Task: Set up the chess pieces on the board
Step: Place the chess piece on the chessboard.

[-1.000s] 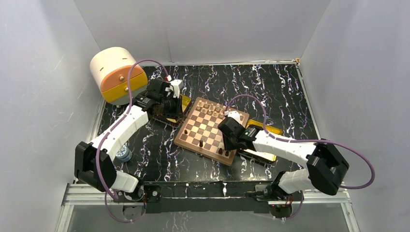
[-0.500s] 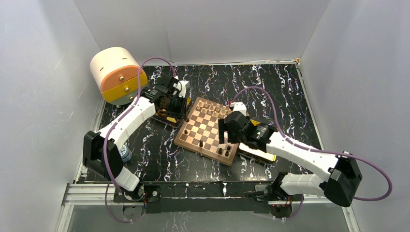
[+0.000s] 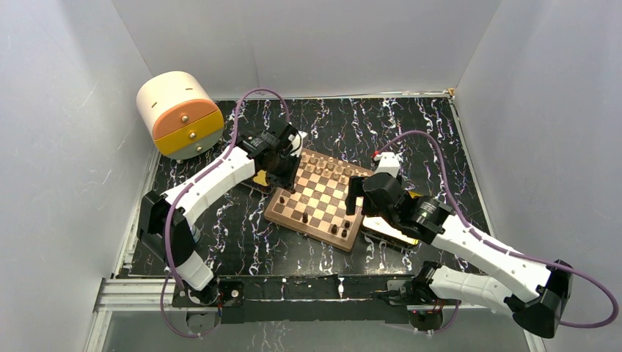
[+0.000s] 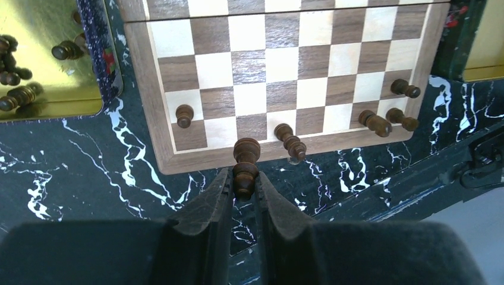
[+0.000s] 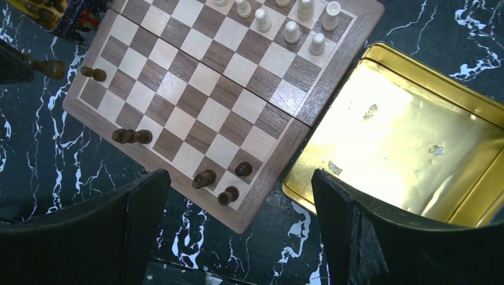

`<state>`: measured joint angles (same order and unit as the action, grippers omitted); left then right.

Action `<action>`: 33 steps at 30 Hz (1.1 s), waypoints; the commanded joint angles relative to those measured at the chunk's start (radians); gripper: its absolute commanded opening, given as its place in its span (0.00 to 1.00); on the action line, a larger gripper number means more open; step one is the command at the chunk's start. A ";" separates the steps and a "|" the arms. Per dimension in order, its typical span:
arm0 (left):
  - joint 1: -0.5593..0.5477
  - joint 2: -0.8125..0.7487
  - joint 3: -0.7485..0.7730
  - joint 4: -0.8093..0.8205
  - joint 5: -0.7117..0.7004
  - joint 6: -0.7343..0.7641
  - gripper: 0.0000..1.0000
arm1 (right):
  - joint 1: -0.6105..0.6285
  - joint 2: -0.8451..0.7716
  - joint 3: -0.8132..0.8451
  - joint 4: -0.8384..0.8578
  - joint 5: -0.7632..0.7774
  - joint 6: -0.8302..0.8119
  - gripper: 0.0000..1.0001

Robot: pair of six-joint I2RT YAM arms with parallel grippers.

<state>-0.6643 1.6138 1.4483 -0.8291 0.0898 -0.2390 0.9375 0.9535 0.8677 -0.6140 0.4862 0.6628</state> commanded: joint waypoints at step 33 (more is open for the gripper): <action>-0.149 0.131 -0.104 0.030 -0.127 -0.072 0.05 | 0.004 -0.083 0.023 -0.053 0.124 -0.011 0.99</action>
<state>-0.8074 1.7447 1.3491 -0.7982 -0.0200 -0.3077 0.9375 0.8749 0.8677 -0.6968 0.5770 0.6540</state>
